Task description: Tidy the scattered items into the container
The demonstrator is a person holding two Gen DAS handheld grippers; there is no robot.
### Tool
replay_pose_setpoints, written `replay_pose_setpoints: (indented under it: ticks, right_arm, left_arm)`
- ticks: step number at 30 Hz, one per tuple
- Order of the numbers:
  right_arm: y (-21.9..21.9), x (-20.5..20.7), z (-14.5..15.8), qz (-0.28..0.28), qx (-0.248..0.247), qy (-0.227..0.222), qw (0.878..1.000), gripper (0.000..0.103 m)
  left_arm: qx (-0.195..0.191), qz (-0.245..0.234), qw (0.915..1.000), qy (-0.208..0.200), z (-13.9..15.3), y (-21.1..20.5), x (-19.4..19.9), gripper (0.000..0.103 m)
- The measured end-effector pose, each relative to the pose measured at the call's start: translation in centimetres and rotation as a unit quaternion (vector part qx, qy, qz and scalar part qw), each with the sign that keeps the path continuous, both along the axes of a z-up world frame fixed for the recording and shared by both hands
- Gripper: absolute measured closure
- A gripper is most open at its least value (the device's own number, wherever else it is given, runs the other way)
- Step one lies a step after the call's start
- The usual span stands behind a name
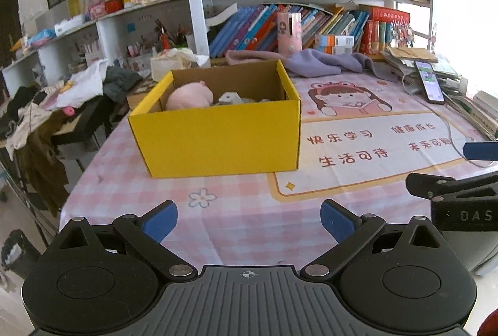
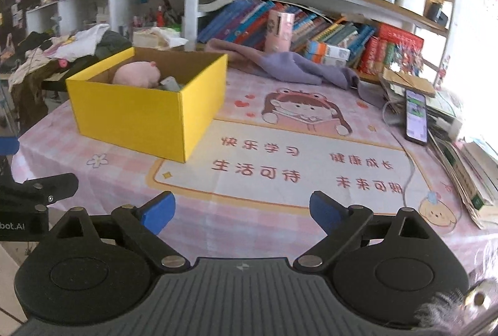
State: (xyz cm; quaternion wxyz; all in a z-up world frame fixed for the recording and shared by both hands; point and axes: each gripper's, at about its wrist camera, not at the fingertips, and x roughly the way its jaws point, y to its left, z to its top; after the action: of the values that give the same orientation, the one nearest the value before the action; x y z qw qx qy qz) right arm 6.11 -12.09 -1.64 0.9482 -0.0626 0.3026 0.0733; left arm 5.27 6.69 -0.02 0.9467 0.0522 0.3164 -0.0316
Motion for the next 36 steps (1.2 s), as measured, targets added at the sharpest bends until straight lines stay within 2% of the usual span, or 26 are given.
replay_pose_setpoints:
  ticks: [7,17,36]
  right_arm:
    - [-1.2,-0.4,-0.2,-0.012,0.003,0.01,1.0,0.006]
    - [-1.3,-0.8,-0.4,-0.003,0.005,0.027,1.0,0.005]
    - [-2.4,-1.2,-0.4,-0.016,0.016,0.031,0.999,0.002]
  left_arm:
    - [0.004,-0.013,0.9999,0.008,-0.2,-1.2,0.1,0.0]
    - [0.003,-0.005,0.9995,0.031,-0.5,-1.5,-0.2,0.0]
    - [0.015,-0.026,0.999,0.033,-0.6,-2.6,-0.5,0.0]
